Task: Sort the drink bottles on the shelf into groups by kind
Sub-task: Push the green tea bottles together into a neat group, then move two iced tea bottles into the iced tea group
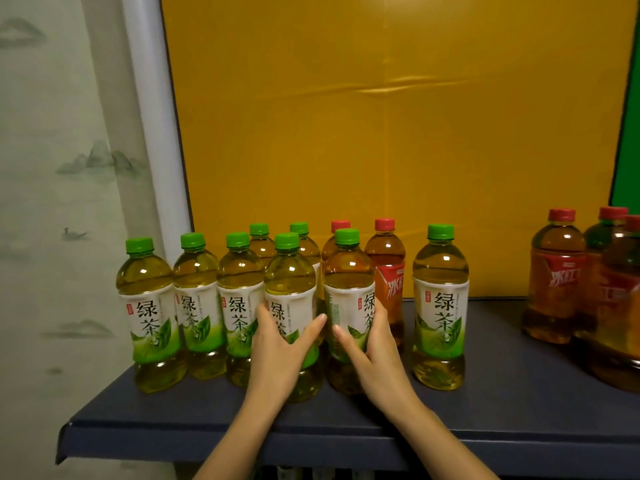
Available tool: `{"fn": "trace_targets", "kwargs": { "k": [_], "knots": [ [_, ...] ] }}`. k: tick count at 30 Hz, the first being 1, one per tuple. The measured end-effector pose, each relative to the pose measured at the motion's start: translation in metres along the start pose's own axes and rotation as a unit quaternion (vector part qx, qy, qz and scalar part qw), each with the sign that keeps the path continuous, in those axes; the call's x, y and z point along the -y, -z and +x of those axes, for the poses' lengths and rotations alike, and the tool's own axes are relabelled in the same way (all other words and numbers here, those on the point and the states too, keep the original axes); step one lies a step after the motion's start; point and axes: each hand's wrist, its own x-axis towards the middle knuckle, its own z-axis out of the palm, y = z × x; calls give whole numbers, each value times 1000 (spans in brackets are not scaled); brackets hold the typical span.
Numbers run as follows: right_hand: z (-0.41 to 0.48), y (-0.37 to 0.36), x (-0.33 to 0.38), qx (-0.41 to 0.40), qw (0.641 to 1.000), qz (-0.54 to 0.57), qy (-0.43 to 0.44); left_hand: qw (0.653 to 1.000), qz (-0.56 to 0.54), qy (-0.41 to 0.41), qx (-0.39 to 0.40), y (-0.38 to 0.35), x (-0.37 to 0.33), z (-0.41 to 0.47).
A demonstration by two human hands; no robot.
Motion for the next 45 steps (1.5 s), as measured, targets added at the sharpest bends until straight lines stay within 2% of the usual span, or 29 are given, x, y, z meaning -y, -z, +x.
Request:
{"fn": "trace_targets", "kwargs": {
  "k": [6,13,17,20,22,25,28,31,34,37,41,45],
  "knots": [
    [0,-1,-4,-3,1000,-14,-4,1000,18,-24,-8,-7,12,3],
    [-5,17,19,5,995,-92,34,994,13,-97,-50,-4,9,-9],
    [-14,44,48,-14,982,-145,123,970,43,-213,-108,5,-8,-13],
    [-3,76,79,-38,970,-121,205,954,40,-280,-98,17,-36,1],
    [16,99,98,-41,966,-99,236,954,51,-286,-70,24,-64,19],
    [58,131,116,-41,968,-65,237,959,98,-266,-2,29,-103,53],
    [104,151,113,-5,987,-31,160,964,133,-220,67,21,-126,95],
    [140,159,94,54,995,-68,54,963,175,-131,158,6,-128,139],
    [162,156,69,120,988,-90,-26,922,245,-47,295,-8,-119,168],
    [172,149,47,177,978,-83,-66,865,307,-15,398,-22,-112,181],
    [170,140,26,291,951,-38,-103,816,360,9,453,-39,-104,190],
    [161,137,20,361,923,4,-130,771,402,-2,494,-46,-101,196]
  ]
}}
